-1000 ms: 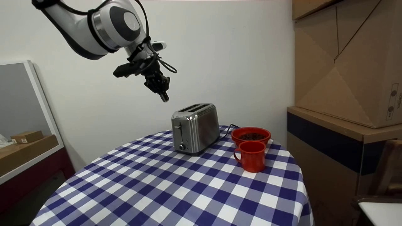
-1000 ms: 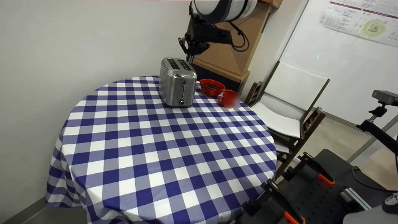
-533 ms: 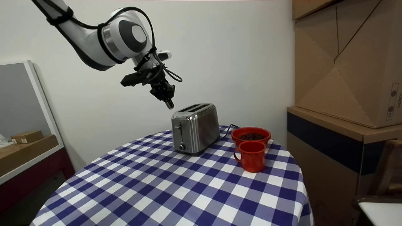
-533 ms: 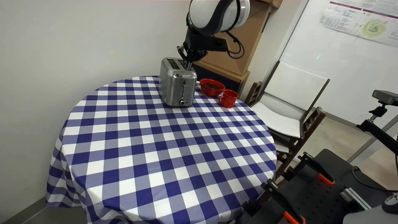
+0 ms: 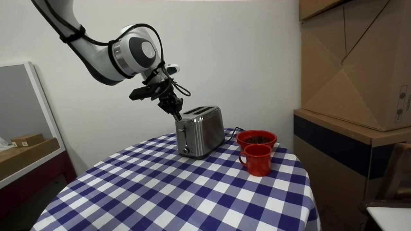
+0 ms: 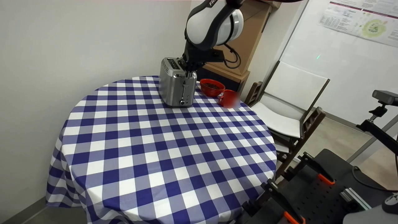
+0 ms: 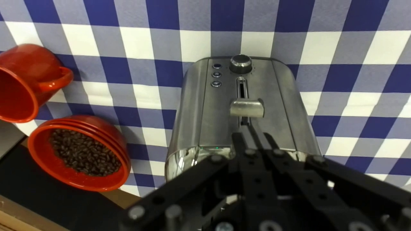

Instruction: Push down on the button of the toaster.

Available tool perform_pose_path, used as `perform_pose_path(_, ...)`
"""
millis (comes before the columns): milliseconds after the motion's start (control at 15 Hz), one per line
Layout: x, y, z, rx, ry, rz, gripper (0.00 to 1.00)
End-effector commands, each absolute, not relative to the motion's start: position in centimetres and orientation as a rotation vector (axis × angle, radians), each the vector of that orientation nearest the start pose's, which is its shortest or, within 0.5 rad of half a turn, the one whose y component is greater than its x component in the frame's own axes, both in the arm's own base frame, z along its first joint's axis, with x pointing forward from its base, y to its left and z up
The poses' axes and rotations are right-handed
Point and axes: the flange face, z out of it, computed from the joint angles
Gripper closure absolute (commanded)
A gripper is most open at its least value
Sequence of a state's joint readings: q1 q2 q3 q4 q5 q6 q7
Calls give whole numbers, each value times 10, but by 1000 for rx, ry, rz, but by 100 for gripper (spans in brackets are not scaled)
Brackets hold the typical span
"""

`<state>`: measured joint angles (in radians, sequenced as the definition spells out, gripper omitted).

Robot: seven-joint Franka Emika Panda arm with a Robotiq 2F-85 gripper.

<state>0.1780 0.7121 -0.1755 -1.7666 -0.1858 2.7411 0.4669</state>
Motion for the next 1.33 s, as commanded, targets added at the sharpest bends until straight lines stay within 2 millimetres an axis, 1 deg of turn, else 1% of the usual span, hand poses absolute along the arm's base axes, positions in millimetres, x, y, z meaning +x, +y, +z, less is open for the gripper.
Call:
perform_pose_path(0,698,26,172,-3207,410,-531,100)
perform_pose_path(200,704,27,154,-3209,408,-517,100)
perform_pose_path(333,706,27,139,-3210,417,-499,100)
perform_pose_path(600,703,28,105,-3214,429,-446,100)
perform_pose_path(933,694,24,64,-3212,443,-397,100)
perform_pose_path(1067,690,20,58,-3211,443,-399,100)
perform_pose_path(1267,688,16,59,-3206,455,-402,100)
